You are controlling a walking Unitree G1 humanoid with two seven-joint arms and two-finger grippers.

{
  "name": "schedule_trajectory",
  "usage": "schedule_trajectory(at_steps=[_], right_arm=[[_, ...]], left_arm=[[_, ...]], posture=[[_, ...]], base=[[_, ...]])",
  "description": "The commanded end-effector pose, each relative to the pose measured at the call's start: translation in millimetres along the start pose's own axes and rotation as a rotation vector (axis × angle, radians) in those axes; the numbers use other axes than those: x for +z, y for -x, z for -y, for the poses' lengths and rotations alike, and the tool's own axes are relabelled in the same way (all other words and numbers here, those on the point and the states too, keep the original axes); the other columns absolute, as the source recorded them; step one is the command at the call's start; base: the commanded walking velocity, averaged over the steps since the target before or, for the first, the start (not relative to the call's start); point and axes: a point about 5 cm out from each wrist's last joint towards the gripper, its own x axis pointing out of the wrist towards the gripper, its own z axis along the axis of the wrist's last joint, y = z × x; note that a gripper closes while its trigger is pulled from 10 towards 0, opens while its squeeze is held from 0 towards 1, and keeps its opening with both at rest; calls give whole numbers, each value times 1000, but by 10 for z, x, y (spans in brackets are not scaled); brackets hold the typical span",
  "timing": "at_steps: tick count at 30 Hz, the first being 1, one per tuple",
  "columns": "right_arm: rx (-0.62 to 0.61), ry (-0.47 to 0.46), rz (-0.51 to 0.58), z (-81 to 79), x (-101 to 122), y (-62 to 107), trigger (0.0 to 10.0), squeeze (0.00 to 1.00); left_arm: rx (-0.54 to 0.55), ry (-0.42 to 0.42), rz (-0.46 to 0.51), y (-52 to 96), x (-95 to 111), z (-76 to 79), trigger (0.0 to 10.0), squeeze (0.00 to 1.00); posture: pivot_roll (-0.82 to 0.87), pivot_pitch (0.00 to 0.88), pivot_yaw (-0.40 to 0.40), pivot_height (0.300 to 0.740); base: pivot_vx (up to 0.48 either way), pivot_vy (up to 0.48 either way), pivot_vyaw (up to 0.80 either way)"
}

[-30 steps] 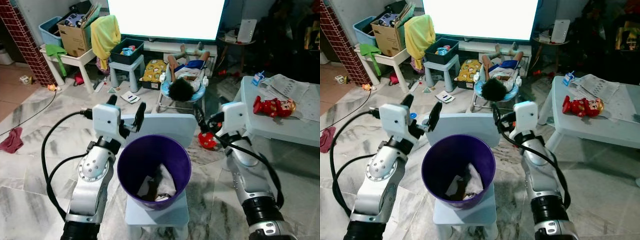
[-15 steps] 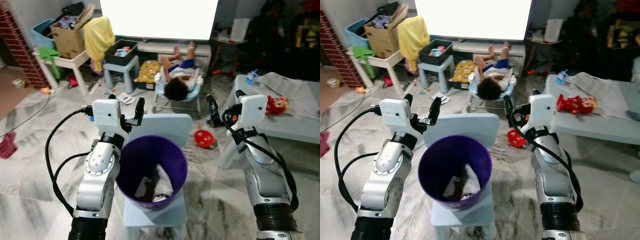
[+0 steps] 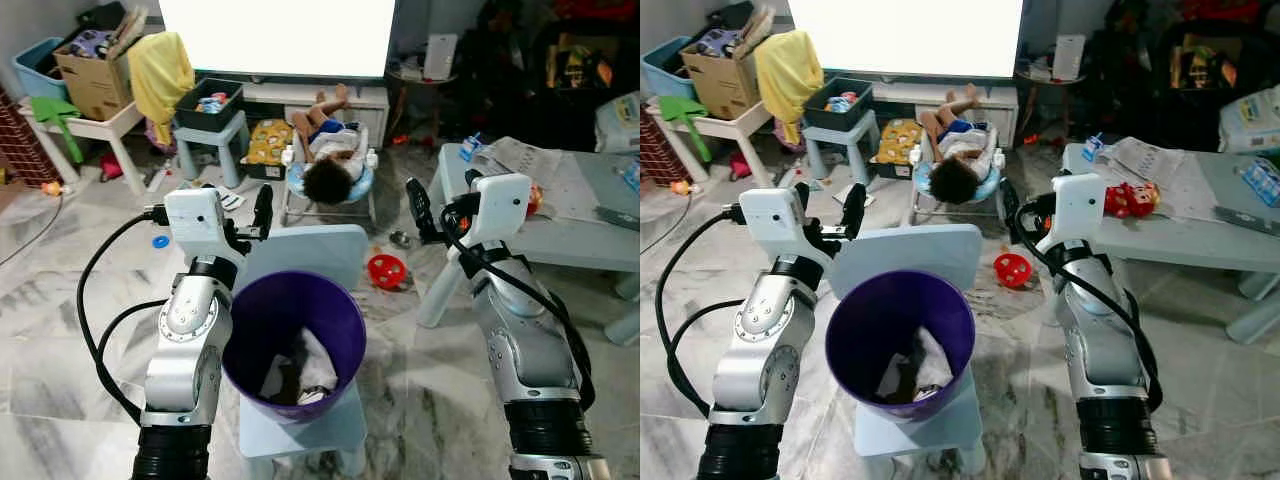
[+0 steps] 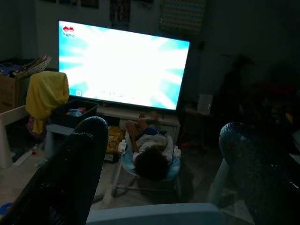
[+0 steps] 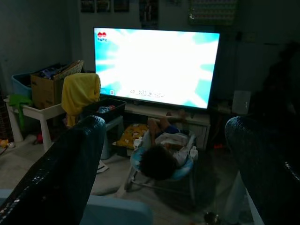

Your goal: Picking trash to rubbish bin

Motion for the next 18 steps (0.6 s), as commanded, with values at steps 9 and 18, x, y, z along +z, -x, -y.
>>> schedule_trajectory(at_steps=[9,18], right_arm=[[-11,4,4,5,64,-30,10000,0],[-10,9,0,4,70,-37,10000,0]], left_arm=[[-11,27,11,-54,78,11,10000,0],[-10,19,12,-29,75,15,10000,0]], posture=[[27,7,-34,740],[26,15,-37,740]], base=[[0,58,0],[0,90,0]])
